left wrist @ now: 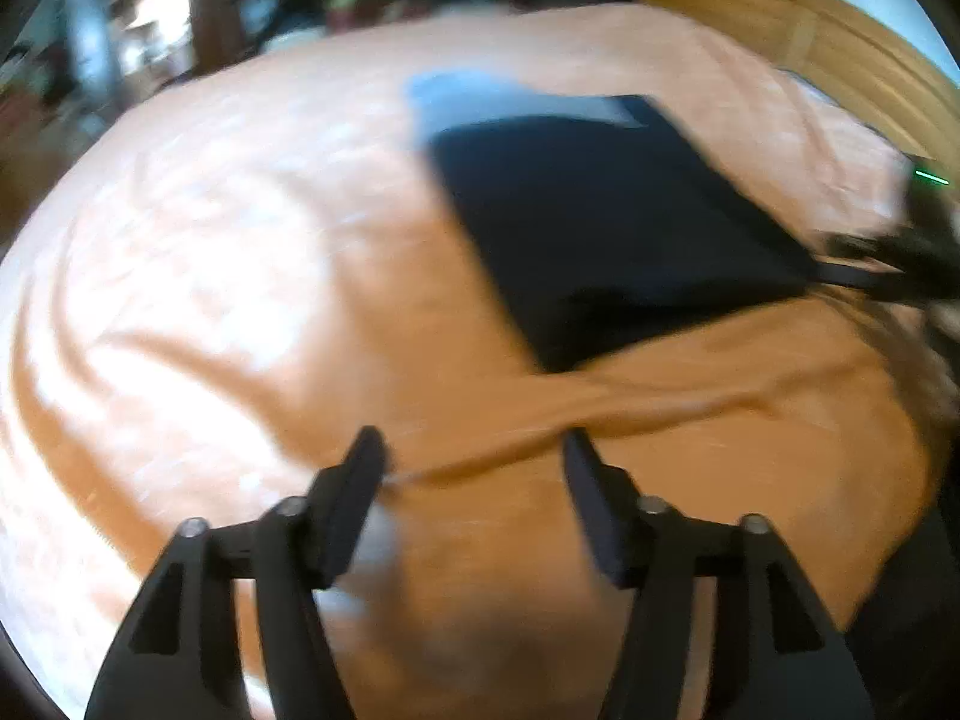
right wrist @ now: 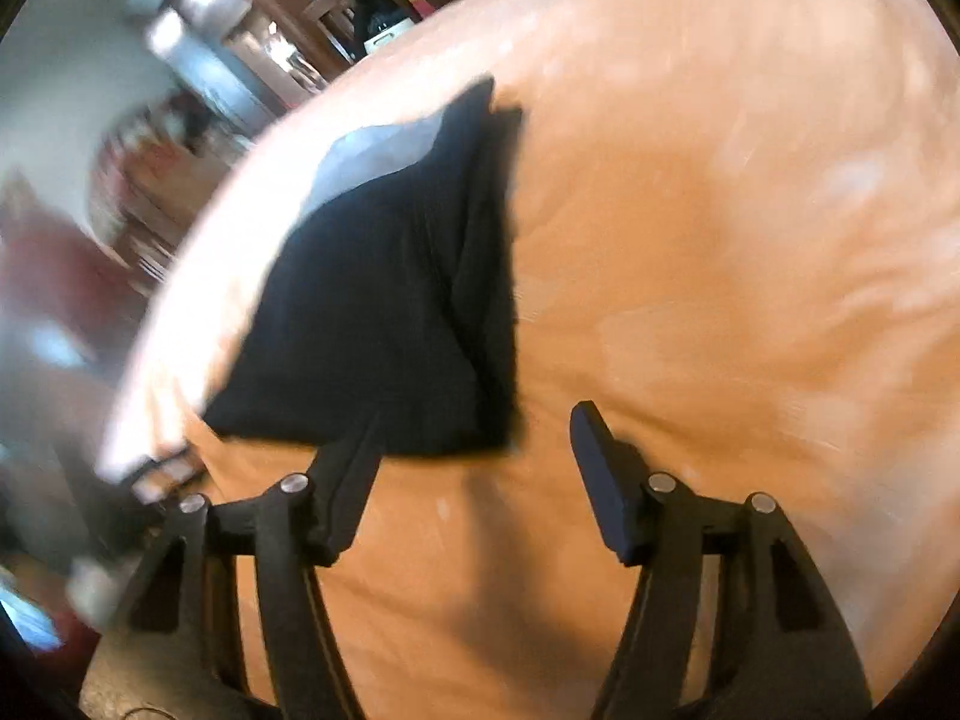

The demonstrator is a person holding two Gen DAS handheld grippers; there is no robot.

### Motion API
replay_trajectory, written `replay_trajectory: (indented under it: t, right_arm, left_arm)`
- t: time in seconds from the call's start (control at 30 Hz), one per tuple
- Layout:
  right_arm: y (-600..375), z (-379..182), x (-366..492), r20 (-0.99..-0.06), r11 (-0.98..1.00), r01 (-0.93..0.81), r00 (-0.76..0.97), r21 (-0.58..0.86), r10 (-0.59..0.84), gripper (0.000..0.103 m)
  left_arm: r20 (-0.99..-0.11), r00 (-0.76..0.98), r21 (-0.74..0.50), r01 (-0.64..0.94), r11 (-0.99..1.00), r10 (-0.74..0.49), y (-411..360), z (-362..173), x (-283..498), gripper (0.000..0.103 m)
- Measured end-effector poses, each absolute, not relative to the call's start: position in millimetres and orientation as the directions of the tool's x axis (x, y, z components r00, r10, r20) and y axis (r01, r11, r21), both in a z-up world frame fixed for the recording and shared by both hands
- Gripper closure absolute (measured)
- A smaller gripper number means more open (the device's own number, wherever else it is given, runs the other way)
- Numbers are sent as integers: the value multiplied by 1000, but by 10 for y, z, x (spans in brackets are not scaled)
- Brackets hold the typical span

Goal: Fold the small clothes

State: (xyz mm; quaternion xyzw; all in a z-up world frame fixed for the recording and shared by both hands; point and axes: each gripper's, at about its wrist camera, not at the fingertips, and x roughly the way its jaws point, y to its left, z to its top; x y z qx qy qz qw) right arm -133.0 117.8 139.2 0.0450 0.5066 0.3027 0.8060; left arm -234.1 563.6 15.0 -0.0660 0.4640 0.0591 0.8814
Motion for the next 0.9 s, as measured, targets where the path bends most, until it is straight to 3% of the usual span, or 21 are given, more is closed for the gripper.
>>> replay_trajectory:
  t: [0.07,0.2,0.3,0.43,0.9]
  right_arm:
    - [1272,1501,-1618,-823,843,-499,380,201,422,13]
    - [1358,1391,-2054,-854,852,-520,469,-59,227,9]
    - [1313,1198,-2132,-886,860,-506,427,-70,179,9]
    - [1260,1084,-2198,-887,876,-477,432,-69,165,0]
    - [1236,982,-2245,-870,883,-469,442,-14,221,0]
  left_arm:
    - [-839,542,-61,-182,981,48,5631,45,-2299,25]
    - [-830,548,-29,-235,972,108,5579,-5,-2329,13]
    - [-839,518,-1,-310,951,168,5602,-103,-2285,0]
    - [-839,514,-2,-328,945,177,5622,-96,-2323,0]
    - [-784,598,-37,-315,948,168,5603,-194,-2387,0]
